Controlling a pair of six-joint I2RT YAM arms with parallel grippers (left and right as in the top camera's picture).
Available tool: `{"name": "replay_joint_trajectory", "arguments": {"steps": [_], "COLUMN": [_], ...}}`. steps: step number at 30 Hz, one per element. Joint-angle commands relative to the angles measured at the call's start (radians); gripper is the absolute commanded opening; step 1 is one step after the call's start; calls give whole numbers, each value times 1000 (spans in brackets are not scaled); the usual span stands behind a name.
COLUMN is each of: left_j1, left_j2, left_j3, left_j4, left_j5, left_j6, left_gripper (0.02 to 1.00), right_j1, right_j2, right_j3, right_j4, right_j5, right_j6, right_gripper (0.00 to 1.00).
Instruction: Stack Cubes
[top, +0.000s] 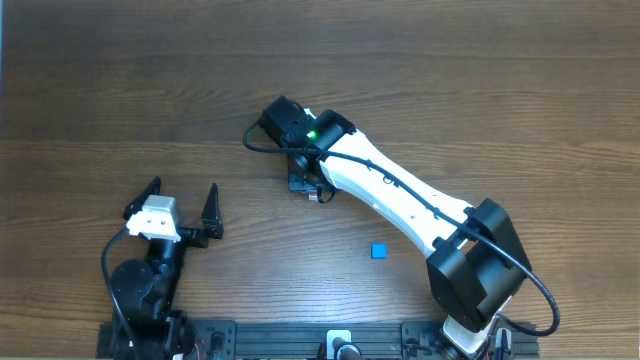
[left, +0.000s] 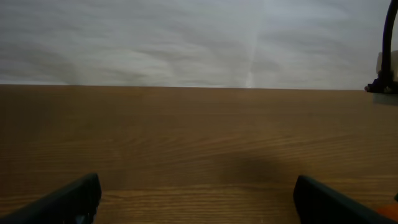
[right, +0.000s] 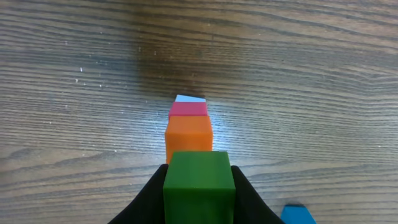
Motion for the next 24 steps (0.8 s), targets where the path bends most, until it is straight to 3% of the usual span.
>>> {"name": "replay_joint_trajectory", "arguments": {"steps": [1,22,24], "left_j1": [5,5,5], "left_j2": [-7,-7,-7], "left_j3": [-5,-5,-5], "left_j4": [0,0,0], "left_j5": [13,14,14], "left_j6": [11,11,11], "left_gripper": [1000,998,1000], "right_j1": [1,1,1], "right_j2": [18,58,58], "right_j3": [7,6,6], "right_j4": [9,44,44], "right_j5": [0,-6,-6], "right_j6": [14,14,14], "right_gripper": [12,9,82]}}
